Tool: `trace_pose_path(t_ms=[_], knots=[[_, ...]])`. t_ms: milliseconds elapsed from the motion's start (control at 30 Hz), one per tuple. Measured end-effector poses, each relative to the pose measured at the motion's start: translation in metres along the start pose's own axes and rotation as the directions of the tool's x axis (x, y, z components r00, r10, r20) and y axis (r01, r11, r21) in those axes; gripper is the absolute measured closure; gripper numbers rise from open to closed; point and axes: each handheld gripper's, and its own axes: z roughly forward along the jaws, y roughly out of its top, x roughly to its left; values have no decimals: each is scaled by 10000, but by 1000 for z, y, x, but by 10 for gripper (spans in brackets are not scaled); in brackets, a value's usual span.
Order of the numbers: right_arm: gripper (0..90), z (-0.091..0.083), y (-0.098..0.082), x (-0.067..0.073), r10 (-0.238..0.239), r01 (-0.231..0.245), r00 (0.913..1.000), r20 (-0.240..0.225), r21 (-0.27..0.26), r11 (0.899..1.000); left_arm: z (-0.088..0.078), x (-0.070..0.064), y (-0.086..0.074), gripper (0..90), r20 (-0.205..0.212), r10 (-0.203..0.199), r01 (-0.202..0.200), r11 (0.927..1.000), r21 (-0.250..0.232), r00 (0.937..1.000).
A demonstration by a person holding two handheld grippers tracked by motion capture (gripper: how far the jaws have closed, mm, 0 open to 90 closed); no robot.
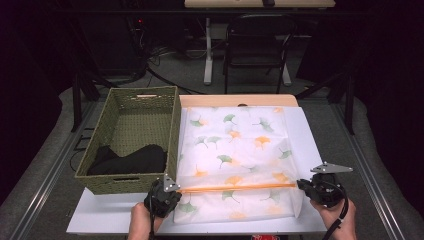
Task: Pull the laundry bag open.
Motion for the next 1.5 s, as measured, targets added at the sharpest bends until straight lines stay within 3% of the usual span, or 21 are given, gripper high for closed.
trace_pose_path(t_ms=[67,200,300,467,633,767,800,1100,1233,1300,1400,1467,1500], knots=[[857,1,0,0,15,-16,10000,61,36,10000,-2,3,-2,900,-211,-66,68,9999,106,9998],[858,2,0,-1,76,-77,9999,110,103,9999,-5,13,-7,900,-239,-309,313,9993,185,9992],[859,3,0,0,106,-107,9999,82,91,9999,-5,12,-7,900,-398,-131,141,9995,266,9991],[854,4,-1,0,261,-261,9997,18,-5,9997,-4,17,-7,900,2,-425,425,9989,203,9991],[847,7,-2,-4,583,-571,9977,-341,333,9978,-1,11,-5,896,302,-102,91,9992,380,9995],[837,10,-2,-3,446,-426,9981,-434,462,9980,1,10,-5,893,385,-94,77,9990,435,9992],[830,11,-2,-4,466,-452,9986,-241,538,9975,1,9,-5,891,458,-106,86,9990,443,9989],[812,17,-3,-2,243,-228,9996,-136,1021,9945,5,0,-3,788,1006,201,-266,9976,644,9947],[691,20,-5,-4,280,-261,9995,-113,1387,9900,5,2,-2,726,1274,323,-411,9969,670,9913],[647,23,-6,-5,285,-241,9993,-225,1767,9840,3,3,-3,649,1401,275,-392,9959,814,9898],[512,28,-8,-5,469,-386,9984,-317,2229,9741,-1,6,-6,532,1495,147,-291,9951,944,9887],[421,28,-8,-5,471,-375,9982,-363,2307,9723,-4,9,-7,468,1341,203,-344,9941,1032,9908],[381,28,-8,-5,437,-336,9983,-385,2323,9721,-5,11,-7,444,1506,146,-304,9942,1036,9885]])
